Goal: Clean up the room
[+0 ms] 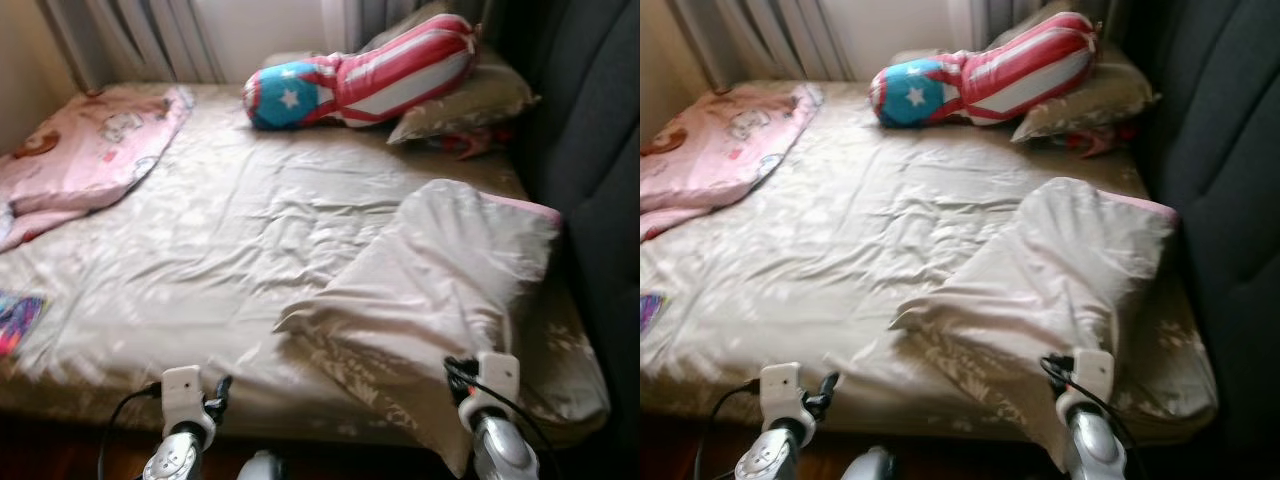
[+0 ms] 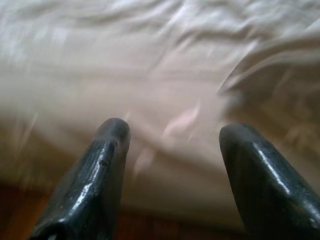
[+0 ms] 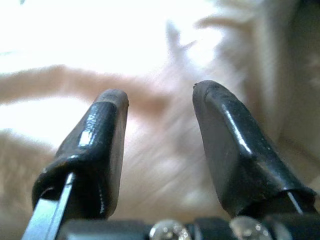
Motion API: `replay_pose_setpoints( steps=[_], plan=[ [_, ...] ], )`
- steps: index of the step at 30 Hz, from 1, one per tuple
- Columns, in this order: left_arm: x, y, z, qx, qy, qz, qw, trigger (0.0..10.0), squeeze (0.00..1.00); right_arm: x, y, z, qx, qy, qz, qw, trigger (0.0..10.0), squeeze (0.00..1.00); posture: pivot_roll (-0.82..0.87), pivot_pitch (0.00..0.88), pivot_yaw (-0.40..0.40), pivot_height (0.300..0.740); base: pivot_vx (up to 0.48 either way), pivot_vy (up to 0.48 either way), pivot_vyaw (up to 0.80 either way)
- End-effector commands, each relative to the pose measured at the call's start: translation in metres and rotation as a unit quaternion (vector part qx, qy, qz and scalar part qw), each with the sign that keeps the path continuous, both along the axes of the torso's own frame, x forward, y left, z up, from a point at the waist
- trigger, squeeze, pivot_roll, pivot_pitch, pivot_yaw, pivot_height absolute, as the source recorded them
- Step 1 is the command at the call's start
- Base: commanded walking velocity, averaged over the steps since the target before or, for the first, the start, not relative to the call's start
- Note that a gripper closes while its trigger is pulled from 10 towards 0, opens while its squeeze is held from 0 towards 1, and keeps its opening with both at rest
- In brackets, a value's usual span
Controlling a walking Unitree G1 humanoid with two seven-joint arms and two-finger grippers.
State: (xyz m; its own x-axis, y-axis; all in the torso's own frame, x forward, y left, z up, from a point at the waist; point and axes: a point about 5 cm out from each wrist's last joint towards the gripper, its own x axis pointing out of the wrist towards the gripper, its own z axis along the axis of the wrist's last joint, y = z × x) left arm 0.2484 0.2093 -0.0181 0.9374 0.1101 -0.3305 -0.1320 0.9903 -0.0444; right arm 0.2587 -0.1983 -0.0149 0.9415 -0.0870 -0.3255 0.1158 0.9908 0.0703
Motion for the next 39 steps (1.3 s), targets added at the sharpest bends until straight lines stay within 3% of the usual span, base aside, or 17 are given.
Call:
replay_pose_setpoints(
  steps=[1, 11, 12, 18, 28, 31, 36, 39],
  plan=[
    [-0.003, -0.004, -0.003, -0.009, 0.005, 0.001, 1.000, 10.0, 0.00, -0.006, -0.010, -0.003, -0.007, 0.006, -0.014, 1.000, 10.0, 0.00, -0.12, 0.071, 0.027, 0.657, 0.270, 0.000, 0.00],
    [-0.002, -0.003, -0.003, -0.005, 0.005, 0.002, 1.000, 10.0, 0.00, 0.003, -0.012, 0.005, 0.000, -0.008, -0.018, 1.000, 10.0, 0.00, -0.12, 0.074, 0.030, 0.657, 0.081, 0.000, 0.00],
    [-0.002, -0.003, -0.003, -0.005, 0.005, 0.002, 1.000, 10.0, 0.00, 0.002, -0.011, 0.003, 0.010, -0.001, -0.017, 1.000, 10.0, 1.00, -0.12, 0.074, 0.030, 0.657, 0.000, 0.000, 0.00],
    [-0.002, -0.002, -0.002, -0.004, 0.006, 0.000, 1.000, 10.0, 0.00, -0.001, -0.010, -0.006, 0.046, 0.040, 0.004, 0.998, 10.0, 1.00, -0.11, 0.086, 0.036, 0.657, 0.000, 0.000, 0.00],
    [-0.006, 0.000, -0.004, 0.000, 0.011, 0.000, 1.000, 10.0, 0.00, -0.002, -0.008, -0.009, 0.089, 0.061, 0.012, 0.994, 10.0, 1.00, -0.11, 0.094, 0.037, 0.657, 0.000, 0.000, 0.00],
    [-0.006, 0.000, -0.005, 0.000, 0.013, 0.000, 1.000, 10.0, 0.00, -0.002, -0.007, -0.011, 0.115, 0.070, 0.015, 0.991, 10.0, 1.00, -0.11, 0.093, 0.037, 0.657, 0.000, 0.000, 0.00],
    [-0.007, 0.001, -0.005, 0.002, 0.013, -0.002, 1.000, 10.0, 0.00, 0.002, -0.001, -0.009, 0.214, 0.058, 0.021, 0.975, 10.0, 1.00, -0.11, 0.090, 0.043, 0.657, 0.000, 0.000, 0.00],
    [-0.007, 0.001, -0.005, 0.003, 0.013, -0.004, 1.000, 10.0, 0.00, 0.002, -0.001, -0.009, 0.211, 0.061, 0.021, 0.975, 10.0, 1.00, -0.11, 0.089, 0.046, 0.657, 0.000, 0.000, 0.00]
  ],
)
